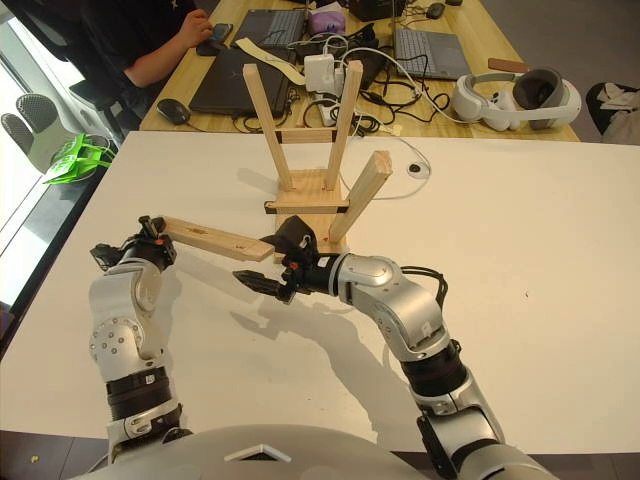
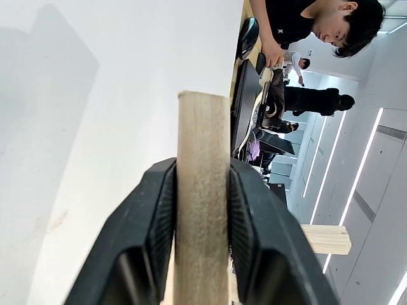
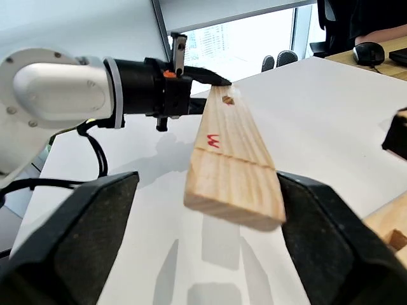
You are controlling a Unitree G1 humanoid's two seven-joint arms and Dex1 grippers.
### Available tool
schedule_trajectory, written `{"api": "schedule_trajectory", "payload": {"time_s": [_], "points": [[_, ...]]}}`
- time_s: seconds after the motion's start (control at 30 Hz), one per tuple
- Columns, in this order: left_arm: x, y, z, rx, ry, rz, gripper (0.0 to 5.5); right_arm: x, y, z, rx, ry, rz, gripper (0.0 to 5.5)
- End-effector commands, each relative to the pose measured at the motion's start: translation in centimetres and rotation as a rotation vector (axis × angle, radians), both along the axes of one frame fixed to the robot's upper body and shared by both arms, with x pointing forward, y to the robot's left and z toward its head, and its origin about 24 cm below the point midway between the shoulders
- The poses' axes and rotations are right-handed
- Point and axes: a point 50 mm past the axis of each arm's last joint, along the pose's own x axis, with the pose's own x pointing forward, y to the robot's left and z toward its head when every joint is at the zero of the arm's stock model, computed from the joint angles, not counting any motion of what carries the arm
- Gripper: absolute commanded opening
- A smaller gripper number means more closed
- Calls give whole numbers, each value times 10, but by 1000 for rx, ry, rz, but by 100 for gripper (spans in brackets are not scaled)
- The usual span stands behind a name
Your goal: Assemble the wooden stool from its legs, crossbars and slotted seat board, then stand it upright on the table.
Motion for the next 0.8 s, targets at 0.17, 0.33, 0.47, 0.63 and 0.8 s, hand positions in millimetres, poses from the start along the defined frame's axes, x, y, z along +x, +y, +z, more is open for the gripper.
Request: {"api": "schedule_trajectory", "payload": {"time_s": [0.17, 0.33, 0.47, 0.63, 0.8], "points": [[0, 24, 42, 319, -116, 6, 102, -9, -37, 1, -85, 21, 82, 374], [1, -15, 54, 478, -179, -165, 102, -24, -16, 22, 124, 55, 207, 374], [2, -39, 61, 608, -219, -281, 102, -26, 2, 33, 226, 81, 239, 374], [1, -60, 85, 759, -315, -353, 102, -29, 16, 28, 218, 126, 258, 374], [0, -61, 99, 733, -362, -343, 102, -25, 21, 9, 92, 145, 187, 374]]}}
